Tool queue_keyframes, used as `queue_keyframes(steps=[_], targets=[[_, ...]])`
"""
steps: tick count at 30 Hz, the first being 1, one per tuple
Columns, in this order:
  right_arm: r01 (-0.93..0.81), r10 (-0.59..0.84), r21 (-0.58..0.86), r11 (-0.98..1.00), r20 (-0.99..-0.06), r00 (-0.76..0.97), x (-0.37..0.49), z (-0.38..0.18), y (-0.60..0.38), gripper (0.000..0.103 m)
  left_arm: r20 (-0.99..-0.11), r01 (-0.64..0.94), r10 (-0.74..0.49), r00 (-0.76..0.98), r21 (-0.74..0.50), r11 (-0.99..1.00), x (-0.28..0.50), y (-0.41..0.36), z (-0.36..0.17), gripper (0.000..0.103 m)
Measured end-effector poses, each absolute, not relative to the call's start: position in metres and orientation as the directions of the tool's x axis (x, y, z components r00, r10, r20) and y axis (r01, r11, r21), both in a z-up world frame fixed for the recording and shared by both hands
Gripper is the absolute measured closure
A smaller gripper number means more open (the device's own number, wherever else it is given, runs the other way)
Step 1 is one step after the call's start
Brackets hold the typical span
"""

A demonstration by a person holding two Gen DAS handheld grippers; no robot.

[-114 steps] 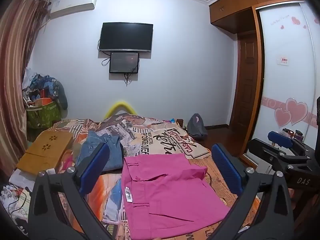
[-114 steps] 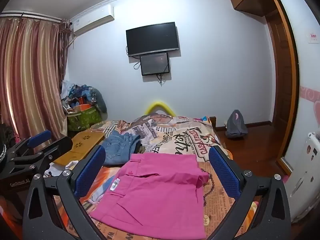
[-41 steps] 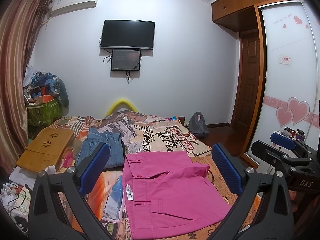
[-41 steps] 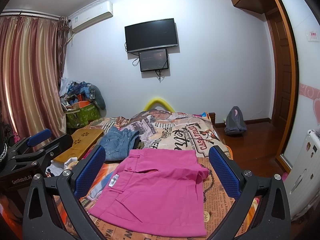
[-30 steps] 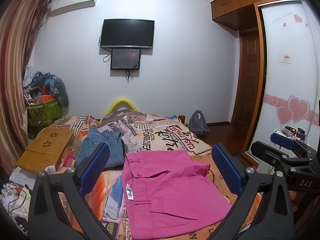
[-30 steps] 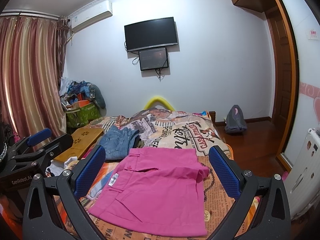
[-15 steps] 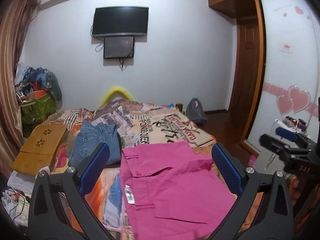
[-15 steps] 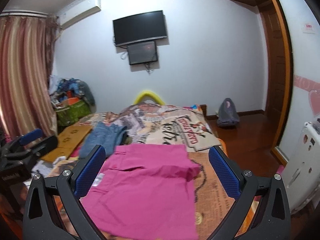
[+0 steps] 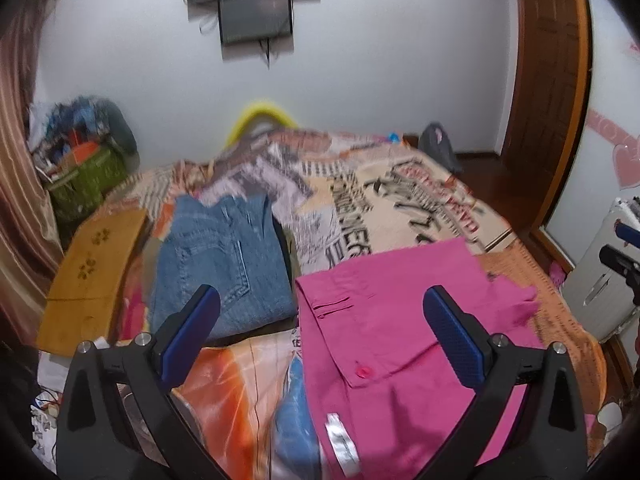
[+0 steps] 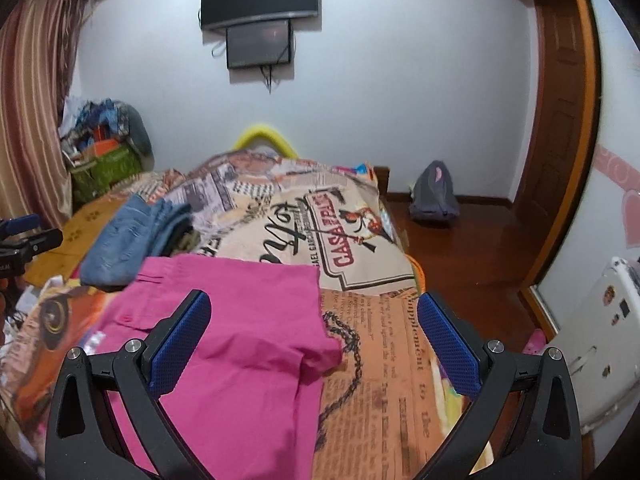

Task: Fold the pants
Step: 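Lower both grippers to the pink pants and close on the waistband edge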

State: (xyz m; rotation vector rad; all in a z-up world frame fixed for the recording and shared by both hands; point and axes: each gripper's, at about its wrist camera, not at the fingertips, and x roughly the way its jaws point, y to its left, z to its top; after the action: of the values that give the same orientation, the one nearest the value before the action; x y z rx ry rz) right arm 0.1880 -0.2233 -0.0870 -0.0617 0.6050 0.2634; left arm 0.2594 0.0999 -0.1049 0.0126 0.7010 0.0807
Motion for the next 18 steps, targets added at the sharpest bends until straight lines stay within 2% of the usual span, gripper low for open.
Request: queue_keyframes(steps=[5,9,13,15,18], targets=[[-0.281,0.226,0.015,0.960,-0.636,0.738,0.241,-0.113,-0.219,0.001,-0.718,-0.063,0.076,0.692,0.045,0.997,0.309,0.119,-0.144,0.017],[-0.315,0.232,0.003,0.949,-0.682,0.694,0.275,-0.133,-0.212,0.004,-0.769,-0.047,0.030,0.639,-0.001,0.999,0.341,0.131,-0.174,0.022],[-0.408,0.314,0.053,0.912,-0.730,0.607,0.308,-0.152,-0.203,0.014,-0.805,-0.055,0.038,0.592,0.007,0.998,0.366,0.139,-0.199,0.026],[-0.430,0.327,0.060,0.901,-0.745,0.582,0.318,-0.158,-0.200,0.014,-0.820,-0.047,0.027,0.572,0.001,0.999,0.377,0.141,-0.209,0.033],[-0.436,0.308,0.044,0.899,-0.772,0.557,0.336,-0.172,-0.194,0.015,-0.833,-0.027,0.000,0.554,-0.018,0.999,0.389,0.143,-0.220,0.038]])
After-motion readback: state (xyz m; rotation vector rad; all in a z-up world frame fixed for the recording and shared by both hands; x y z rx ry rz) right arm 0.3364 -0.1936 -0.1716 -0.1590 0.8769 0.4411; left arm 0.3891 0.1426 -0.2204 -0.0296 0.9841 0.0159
